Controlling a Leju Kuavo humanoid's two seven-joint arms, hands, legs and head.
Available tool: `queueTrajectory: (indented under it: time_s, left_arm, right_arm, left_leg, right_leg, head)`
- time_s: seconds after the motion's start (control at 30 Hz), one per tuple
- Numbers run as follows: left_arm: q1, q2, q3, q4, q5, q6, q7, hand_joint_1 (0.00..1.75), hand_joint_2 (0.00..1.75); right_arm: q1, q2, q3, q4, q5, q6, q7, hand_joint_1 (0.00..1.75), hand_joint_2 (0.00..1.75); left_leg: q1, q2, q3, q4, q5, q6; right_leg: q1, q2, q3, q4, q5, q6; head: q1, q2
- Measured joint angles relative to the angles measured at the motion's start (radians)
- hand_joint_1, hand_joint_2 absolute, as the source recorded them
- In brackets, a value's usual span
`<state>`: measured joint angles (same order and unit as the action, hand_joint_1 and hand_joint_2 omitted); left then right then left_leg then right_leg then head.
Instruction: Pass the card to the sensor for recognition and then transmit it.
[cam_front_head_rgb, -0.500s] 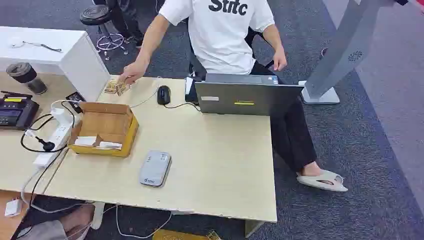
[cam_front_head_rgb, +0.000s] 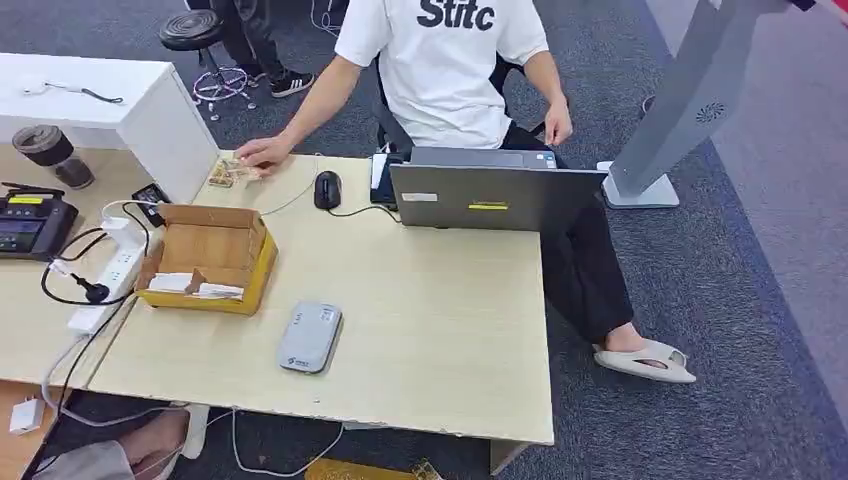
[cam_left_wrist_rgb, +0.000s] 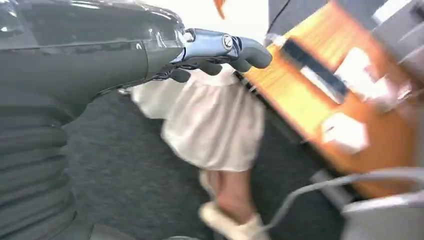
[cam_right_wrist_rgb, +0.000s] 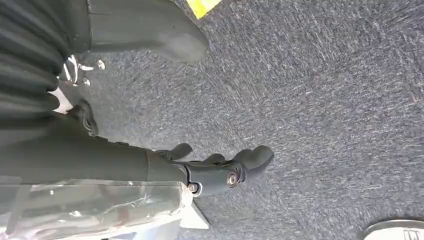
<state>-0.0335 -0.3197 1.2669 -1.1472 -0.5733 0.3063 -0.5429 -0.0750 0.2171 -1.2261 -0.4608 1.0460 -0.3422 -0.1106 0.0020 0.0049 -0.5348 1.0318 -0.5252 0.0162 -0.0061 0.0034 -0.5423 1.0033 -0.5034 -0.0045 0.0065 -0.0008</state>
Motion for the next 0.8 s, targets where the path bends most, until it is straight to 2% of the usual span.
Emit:
queueTrajectory:
  time_s: [0.1, 0.17, 0.27, 0.33, 0.47, 0.57, 0.7, 0.8]
  left_arm:
    - [0.011, -0.006, -0.019, -0.039, 0.039, 0.027, 0.0, 0.0, 1.75]
    - [0.027, -0.011, -0.048, -0.076, 0.103, 0.055, 0.0, 0.0, 1.75]
    - [0.069, -0.011, -0.119, -0.164, 0.193, 0.05, 0.021, 0.0, 1.75]
    - [0.086, -0.01, -0.149, -0.2, 0.202, 0.049, 0.022, 0.0, 1.75]
    - [0.149, -0.008, -0.263, -0.349, 0.225, 0.039, 0.043, 0.0, 1.75]
    - [0.181, -0.005, -0.319, -0.458, 0.211, -0.015, 0.071, 0.0, 1.75]
    - [0.212, -0.006, -0.376, -0.589, 0.176, -0.038, 0.123, 0.0, 1.75]
    - [0.223, -0.008, -0.397, -0.642, 0.168, -0.04, 0.136, 0.0, 1.75]
  right_arm:
    - [-0.003, 0.0, -0.005, 0.0, 0.002, 0.0, 0.003, 0.0, 1.75]
    - [-0.005, 0.0, -0.007, 0.001, 0.002, 0.002, 0.009, 0.0, 1.75]
    - [-0.009, 0.0, -0.011, 0.008, -0.003, 0.02, 0.0, 0.0, 1.75]
    - [-0.01, 0.0, -0.016, 0.012, -0.006, 0.024, -0.008, 0.0, 1.75]
    - [-0.013, 0.0, -0.022, 0.029, 0.001, 0.039, -0.022, 0.0, 1.75]
    - [-0.015, -0.002, -0.022, 0.045, 0.001, 0.042, -0.022, 0.0, 1.75]
    - [-0.017, -0.009, -0.022, 0.065, 0.013, 0.054, -0.023, 0.0, 1.75]
    - [-0.019, -0.011, -0.022, 0.074, 0.016, 0.054, -0.023, 0.0, 1.75]
  left_leg:
    - [0.0, 0.0, 0.0, 0.0, 0.0, 0.0]
    - [0.001, 0.0, 0.0, 0.0, 0.0, 0.0]
    - [0.001, 0.0, 0.0, 0.0, 0.0, 0.0]
    - [0.001, 0.0, 0.0, 0.0, 0.0, 0.0]
    - [0.001, 0.0, -0.001, 0.0, 0.0, 0.0]
    - [0.001, 0.0, 0.0, 0.0, 0.0, 0.0]
    - [0.001, 0.0, 0.0, 0.0, 0.0, 0.0]
    - [0.0, 0.0, 0.0, 0.0, 0.0, 0.0]
  right_leg:
    - [0.0, 0.0, 0.0, 0.0, 0.0, 0.0]
    - [0.0, 0.0, 0.0, 0.0, 0.0, 0.0]
    - [0.0, 0.0, 0.0, 0.0, 0.0, 0.0]
    - [0.001, 0.0, 0.0, 0.0, 0.0, 0.0]
    - [0.001, 0.0, 0.0, 0.0, 0.0, 0.0]
    - [0.001, 0.0, 0.0, 0.0, 0.0, 0.0]
    - [0.0, 0.0, 0.0, 0.0, 0.0, 0.0]
    - [0.0, 0.0, 0.0, 0.0, 0.0, 0.0]
  head:
    - [0.0, 0.0]
    - [0.0, 0.0]
    - [0.0, 0.0]
    - [0.0, 0.0]
    - [0.0, 0.0]
    - [0.001, 0.0]
    - [0.001, 0.0]
    - [0.0, 0.0]
